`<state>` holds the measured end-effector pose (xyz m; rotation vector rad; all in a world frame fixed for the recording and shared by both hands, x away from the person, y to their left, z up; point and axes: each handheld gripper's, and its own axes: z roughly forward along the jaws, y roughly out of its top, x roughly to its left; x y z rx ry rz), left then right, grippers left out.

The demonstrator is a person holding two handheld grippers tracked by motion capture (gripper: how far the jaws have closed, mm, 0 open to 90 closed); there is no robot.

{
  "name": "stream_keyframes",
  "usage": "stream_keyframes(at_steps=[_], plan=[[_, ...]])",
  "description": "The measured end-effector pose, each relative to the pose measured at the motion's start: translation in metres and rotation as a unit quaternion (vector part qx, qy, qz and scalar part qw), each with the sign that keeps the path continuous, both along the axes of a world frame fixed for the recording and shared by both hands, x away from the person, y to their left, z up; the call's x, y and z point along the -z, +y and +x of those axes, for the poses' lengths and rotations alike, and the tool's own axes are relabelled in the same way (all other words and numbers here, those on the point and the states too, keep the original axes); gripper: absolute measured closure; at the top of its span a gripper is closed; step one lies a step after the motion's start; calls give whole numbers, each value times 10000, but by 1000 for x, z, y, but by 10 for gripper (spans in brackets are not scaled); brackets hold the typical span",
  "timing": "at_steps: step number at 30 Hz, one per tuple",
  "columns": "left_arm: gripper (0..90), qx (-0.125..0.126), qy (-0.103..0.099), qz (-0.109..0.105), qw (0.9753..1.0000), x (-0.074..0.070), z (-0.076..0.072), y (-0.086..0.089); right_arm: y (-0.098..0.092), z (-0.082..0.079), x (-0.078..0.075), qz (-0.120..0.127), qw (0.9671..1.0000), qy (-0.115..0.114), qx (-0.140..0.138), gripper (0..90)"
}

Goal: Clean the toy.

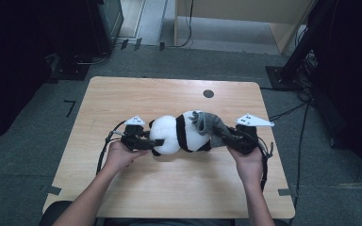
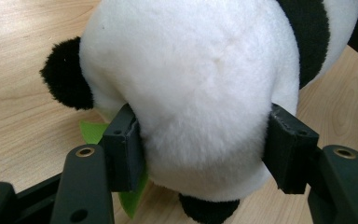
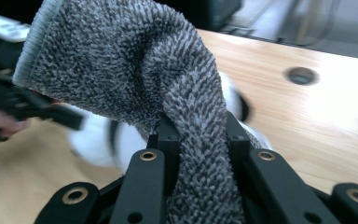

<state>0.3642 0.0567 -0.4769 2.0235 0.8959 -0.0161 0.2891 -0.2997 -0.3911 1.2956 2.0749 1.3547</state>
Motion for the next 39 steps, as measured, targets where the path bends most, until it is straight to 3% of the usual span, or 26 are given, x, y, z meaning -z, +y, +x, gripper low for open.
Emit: stream_keyframes(at_steps=[4, 9, 17, 21, 26, 29, 33, 39], plan=[[380, 1, 2, -2, 10000, 0, 0, 0, 31, -3, 3, -87, 9989, 35, -468, 759], [380, -1, 4, -2, 10000, 0, 0, 0, 67, -5, 18, -202, 9943, 223, -1019, 757], [380, -1, 18, -13, 10000, 0, 0, 0, 110, -5, 56, -494, 9833, 732, -1592, 757], [380, -6, 21, -20, 10000, 0, 0, 0, 127, -4, 70, -639, 9761, 924, -1860, 757], [380, -2, 21, -10, 10000, 0, 0, 0, 137, 1, 88, -984, 9718, 1056, -1864, 755], [380, 0, 13, 16, 10000, 0, 0, 0, 134, 4, 93, -976, 9725, 1068, -1826, 754], [381, -1, -17, 55, 10000, 0, -1, -3, 127, 8, 96, -1139, 9720, 1075, -1753, 755], [384, 5, -2, 71, 10000, 0, -1, -3, 115, 9, 93, -1334, 9726, 1073, -1571, 752]])
